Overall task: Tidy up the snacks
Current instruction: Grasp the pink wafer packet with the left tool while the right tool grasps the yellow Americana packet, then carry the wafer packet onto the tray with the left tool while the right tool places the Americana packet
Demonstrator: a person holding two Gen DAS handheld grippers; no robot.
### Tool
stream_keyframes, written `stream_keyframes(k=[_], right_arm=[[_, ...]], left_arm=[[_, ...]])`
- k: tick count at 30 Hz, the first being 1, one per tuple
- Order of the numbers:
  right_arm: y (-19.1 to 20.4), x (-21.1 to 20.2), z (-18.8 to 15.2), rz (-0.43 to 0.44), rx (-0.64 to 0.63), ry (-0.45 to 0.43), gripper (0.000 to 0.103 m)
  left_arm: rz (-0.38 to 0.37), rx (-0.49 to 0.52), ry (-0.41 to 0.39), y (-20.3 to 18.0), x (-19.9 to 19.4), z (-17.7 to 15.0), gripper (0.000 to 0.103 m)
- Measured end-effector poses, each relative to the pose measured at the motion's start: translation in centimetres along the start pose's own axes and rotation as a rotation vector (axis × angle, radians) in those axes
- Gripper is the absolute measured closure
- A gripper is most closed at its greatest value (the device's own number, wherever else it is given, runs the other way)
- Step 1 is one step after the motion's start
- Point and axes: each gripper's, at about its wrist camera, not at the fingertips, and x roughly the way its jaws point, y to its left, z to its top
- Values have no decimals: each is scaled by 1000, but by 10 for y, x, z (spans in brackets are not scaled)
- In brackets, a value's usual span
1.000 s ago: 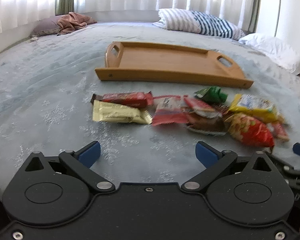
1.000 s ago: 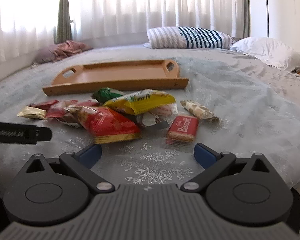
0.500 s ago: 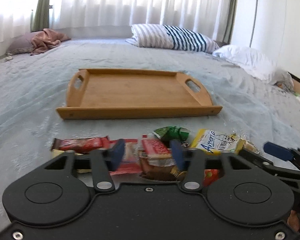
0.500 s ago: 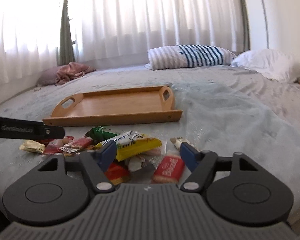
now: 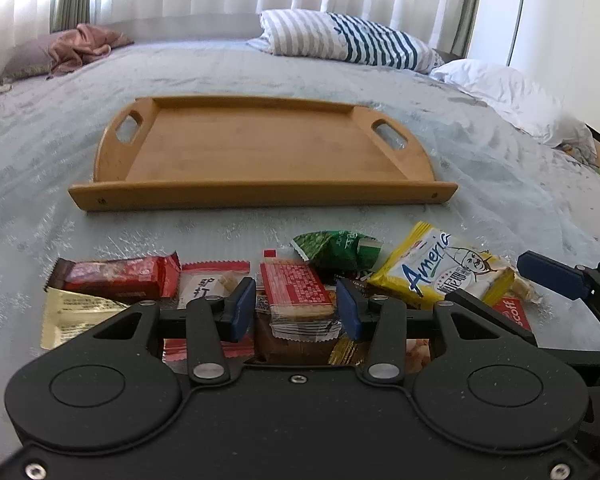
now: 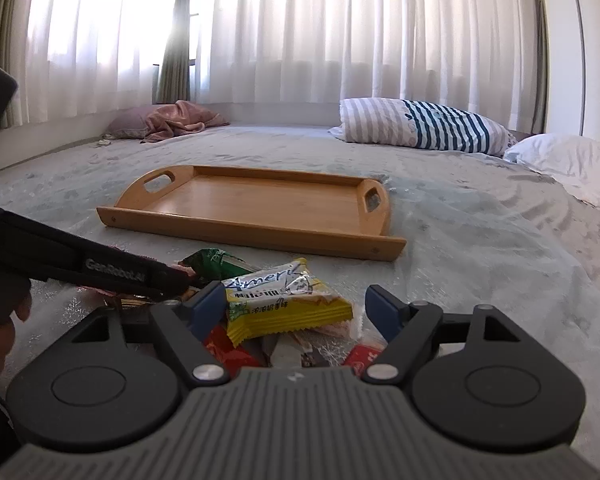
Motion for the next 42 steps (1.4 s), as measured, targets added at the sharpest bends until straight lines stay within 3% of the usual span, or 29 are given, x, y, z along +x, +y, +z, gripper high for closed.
stream_keyframes(k=[3,7,11,18,33,42], right_arm=[[1,5,1,6,-5,4,16],[6,13,1,-1,-28,21,16],[9,17,-1,1,-46,29,16],[9,14,3,15,-23,32,34],[4,-8,15,-19,13,-40,36],[-13,-4,38,-43,63,-78,36]], left_arm=[[11,-8,-4,0,3,1,71],[-19,-47,3,7,-1,2,72],[1,-27,-9,8,-10,3,72],[9,-17,-38,7,-28,1,73],[-2,-22,-71,14,-48,6,73],[-14,-31,-110,23,-52,29,73]])
